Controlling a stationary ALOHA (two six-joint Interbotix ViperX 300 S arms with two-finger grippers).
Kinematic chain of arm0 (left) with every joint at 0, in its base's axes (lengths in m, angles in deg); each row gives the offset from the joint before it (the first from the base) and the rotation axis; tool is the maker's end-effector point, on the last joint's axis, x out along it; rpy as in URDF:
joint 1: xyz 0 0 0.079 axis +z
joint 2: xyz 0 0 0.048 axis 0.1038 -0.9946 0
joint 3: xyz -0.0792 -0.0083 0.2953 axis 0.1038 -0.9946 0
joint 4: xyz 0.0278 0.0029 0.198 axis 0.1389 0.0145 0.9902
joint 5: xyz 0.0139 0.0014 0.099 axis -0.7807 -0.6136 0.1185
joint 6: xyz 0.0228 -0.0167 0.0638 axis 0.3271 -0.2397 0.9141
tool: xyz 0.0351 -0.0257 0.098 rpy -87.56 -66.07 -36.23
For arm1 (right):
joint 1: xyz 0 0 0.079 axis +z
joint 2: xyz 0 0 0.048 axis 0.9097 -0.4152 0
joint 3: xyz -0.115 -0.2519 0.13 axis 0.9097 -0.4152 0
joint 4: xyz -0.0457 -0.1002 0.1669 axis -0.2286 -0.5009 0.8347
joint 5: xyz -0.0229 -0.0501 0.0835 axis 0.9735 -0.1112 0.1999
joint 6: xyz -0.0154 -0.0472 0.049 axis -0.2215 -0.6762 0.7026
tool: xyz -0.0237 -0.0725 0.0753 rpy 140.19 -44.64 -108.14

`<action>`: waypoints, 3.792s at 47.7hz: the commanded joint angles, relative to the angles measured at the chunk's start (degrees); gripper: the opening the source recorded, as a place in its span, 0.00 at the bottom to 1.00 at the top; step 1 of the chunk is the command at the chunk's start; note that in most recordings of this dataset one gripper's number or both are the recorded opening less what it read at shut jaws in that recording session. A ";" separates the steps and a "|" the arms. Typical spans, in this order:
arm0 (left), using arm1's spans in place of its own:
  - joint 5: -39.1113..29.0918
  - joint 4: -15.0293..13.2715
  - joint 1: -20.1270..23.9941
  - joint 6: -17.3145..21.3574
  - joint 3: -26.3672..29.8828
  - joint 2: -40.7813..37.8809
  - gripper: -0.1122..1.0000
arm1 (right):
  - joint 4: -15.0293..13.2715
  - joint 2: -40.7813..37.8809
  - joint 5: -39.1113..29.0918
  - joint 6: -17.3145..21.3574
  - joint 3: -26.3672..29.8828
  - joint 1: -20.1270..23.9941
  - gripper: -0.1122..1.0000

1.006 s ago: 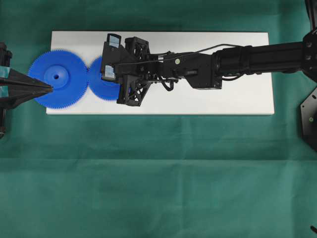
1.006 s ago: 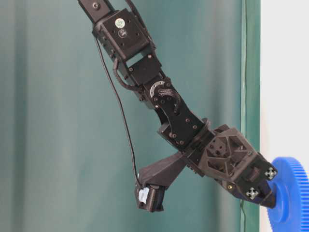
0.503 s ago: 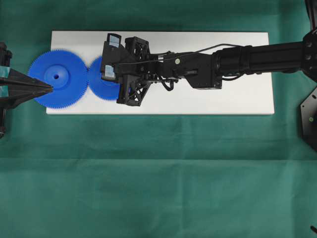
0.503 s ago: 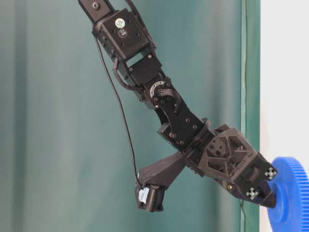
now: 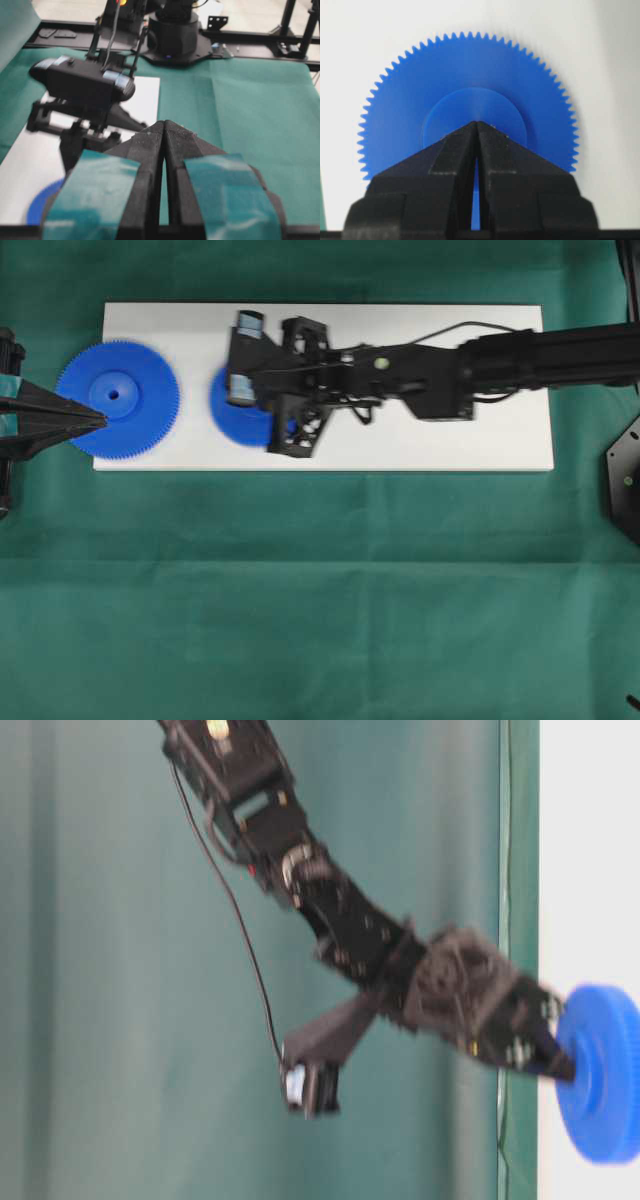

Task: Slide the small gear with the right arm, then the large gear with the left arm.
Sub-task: 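Slide the small gear back right to its starting spot, then lift the right gripper off the small gear and retract it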

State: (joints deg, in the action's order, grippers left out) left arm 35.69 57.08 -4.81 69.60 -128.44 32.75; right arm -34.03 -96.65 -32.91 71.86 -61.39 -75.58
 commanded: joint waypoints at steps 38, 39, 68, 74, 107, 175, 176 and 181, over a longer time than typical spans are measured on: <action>0.53 -0.09 0.18 -0.09 1.23 -0.53 0.10 | 0.18 29.09 11.69 15.12 -46.93 -11.34 0.56; 0.53 -0.18 0.18 -0.09 1.23 -0.62 0.10 | 0.18 29.36 11.43 15.64 -47.37 -11.60 0.56; 0.26 -0.18 0.18 -0.09 1.23 -0.97 0.10 | -0.26 38.67 2.90 22.06 -54.93 -15.21 0.56; 0.18 -0.09 0.18 0.00 1.32 -0.97 0.10 | -0.79 41.13 2.72 22.68 -55.81 -15.21 0.56; 0.18 -0.18 0.18 0.00 1.23 -0.97 0.10 | -5.89 46.85 -1.49 22.68 -49.75 -15.21 0.56; 0.18 -0.26 1.23 -0.09 0.88 -1.05 0.10 | -11.69 65.74 23.47 22.59 -53.44 -5.01 0.56; 0.18 -0.26 1.23 -0.09 0.88 -0.97 0.10 | -11.69 65.83 23.55 22.68 -53.53 -4.66 0.56; 0.18 -0.26 1.23 -0.09 0.88 -0.97 0.10 | -11.69 66.18 24.08 22.68 -53.79 -2.46 0.56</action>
State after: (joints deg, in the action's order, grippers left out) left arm 35.60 56.90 -3.76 69.60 -128.44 32.23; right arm -45.72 -30.73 -9.71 94.45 -115.53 -79.44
